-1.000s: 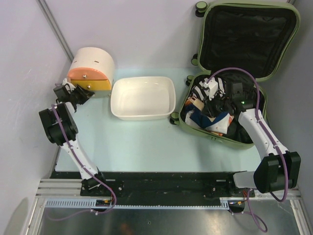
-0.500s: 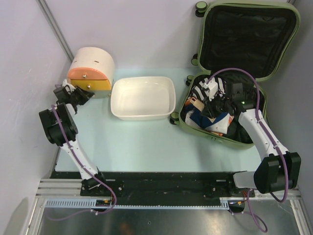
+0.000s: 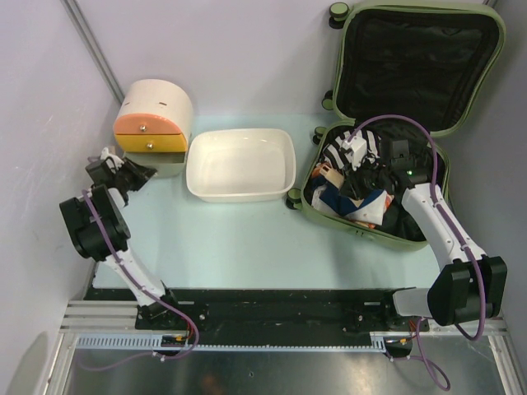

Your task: Open, take out, and arrange the luggage

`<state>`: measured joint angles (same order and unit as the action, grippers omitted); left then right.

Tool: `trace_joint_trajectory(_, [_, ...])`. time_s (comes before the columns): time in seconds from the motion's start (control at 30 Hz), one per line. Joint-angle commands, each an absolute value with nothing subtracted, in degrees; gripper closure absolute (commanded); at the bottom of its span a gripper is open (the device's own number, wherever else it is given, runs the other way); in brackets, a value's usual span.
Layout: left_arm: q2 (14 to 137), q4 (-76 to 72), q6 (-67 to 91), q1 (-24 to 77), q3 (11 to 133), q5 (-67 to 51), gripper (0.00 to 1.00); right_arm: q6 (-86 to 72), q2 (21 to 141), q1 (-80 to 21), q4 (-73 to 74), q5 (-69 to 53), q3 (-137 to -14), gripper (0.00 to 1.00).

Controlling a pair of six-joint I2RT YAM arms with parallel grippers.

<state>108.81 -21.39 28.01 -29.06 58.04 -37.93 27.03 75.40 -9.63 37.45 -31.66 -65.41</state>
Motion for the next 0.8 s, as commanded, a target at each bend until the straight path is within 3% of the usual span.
trace_joint_trajectory(0.0, [102.7,-22.3,27.8,-29.9,55.0,-40.3,0.91,27.2,74.8,-9.5,35.6,-33.8,-68.1,1.00])
trace_joint_trajectory(0.13, [100.6,-22.1,27.3,-30.8,52.7,-40.3,0.91,27.3,74.7,-9.3,35.5,-34.2,-68.1,1.00])
trace_joint_trajectory(0.23, [99.3,-21.8,27.0,-31.3,51.6,-40.3,0.82,27.3,74.6,-9.4,35.5,-34.5,-68.1,1.00])
trace_joint_trajectory(0.27, [99.1,-21.7,27.2,-31.3,51.3,-40.3,0.63,27.3,74.6,-9.4,35.4,-34.8,-68.1,1.00])
trace_joint_trajectory(0.37, [96.7,-20.8,27.2,-31.5,51.1,-40.6,0.36,26.8,74.4,-9.4,34.5,-35.6,-68.1,1.00])
trace_joint_trajectory(0.4, [94.8,-20.7,27.1,-31.5,51.0,-40.9,0.33,26.5,74.4,-9.5,34.0,-35.8,-68.1,1.00])
trace_joint_trajectory(0.5, [90.5,-17.2,24.9,-31.6,50.5,-41.6,0.27,25.1,73.7,-10.0,31.6,-36.3,-68.1,1.00])
trace_joint_trajectory(0.67, [78.0,-11.8,20.9,-31.2,47.9,-46.4,0.27,19.7,72.7,-13.8,24.8,-37.9,-68.1,1.00])
trace_joint_trajectory(0.77, [71.3,-7.2,15.8,-25.2,48.7,-52.5,0.28,13.4,72.9,-17.0,18.8,-39.0,-68.2,1.00])
